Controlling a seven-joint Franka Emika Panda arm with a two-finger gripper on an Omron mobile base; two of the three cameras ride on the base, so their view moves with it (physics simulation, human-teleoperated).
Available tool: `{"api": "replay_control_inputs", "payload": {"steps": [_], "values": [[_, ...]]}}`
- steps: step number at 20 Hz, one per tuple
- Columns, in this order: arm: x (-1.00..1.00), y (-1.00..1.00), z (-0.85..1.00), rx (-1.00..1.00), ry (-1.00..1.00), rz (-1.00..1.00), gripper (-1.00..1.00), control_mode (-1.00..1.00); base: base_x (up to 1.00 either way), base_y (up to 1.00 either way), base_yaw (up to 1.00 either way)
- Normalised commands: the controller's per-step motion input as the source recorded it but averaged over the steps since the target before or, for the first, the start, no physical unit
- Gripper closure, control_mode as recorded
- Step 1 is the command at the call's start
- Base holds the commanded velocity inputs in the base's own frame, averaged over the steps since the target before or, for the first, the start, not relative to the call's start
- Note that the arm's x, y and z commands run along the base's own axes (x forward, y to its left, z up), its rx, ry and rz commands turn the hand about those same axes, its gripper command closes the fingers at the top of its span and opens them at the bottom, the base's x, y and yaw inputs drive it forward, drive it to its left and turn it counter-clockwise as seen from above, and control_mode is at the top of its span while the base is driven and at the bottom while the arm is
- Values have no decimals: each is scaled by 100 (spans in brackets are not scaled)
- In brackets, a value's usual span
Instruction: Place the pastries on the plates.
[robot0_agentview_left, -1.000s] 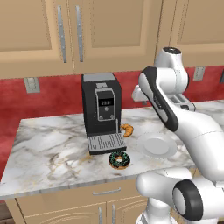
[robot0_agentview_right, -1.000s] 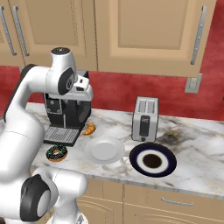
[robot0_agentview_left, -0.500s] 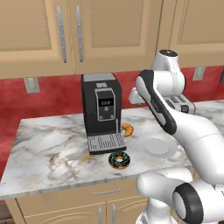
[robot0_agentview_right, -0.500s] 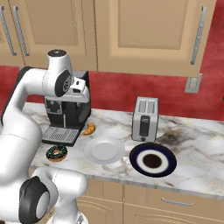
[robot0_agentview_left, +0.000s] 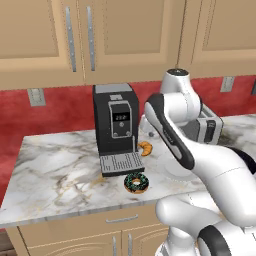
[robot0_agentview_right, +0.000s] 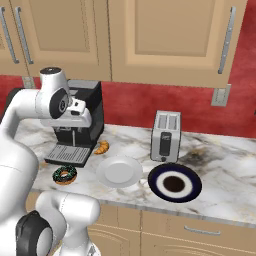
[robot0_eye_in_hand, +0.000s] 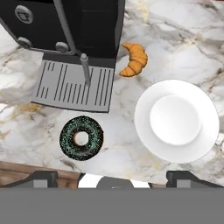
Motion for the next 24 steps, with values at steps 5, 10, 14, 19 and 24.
{"api": "replay_control_inputs", "payload": {"steps": [5,10,14,19,24], "values": [[-18,2,-23,-1,9,0,-100,-100,0,0,0],[3,0,-36,0,13,0,-100,-100,0,0,0],[3,0,-44,0,8,0,-100,-100,0,0,0],[1,0,-73,0,0,0,-100,-100,0,0,0],[4,0,-73,0,0,0,-100,-100,0,0,0]]}}
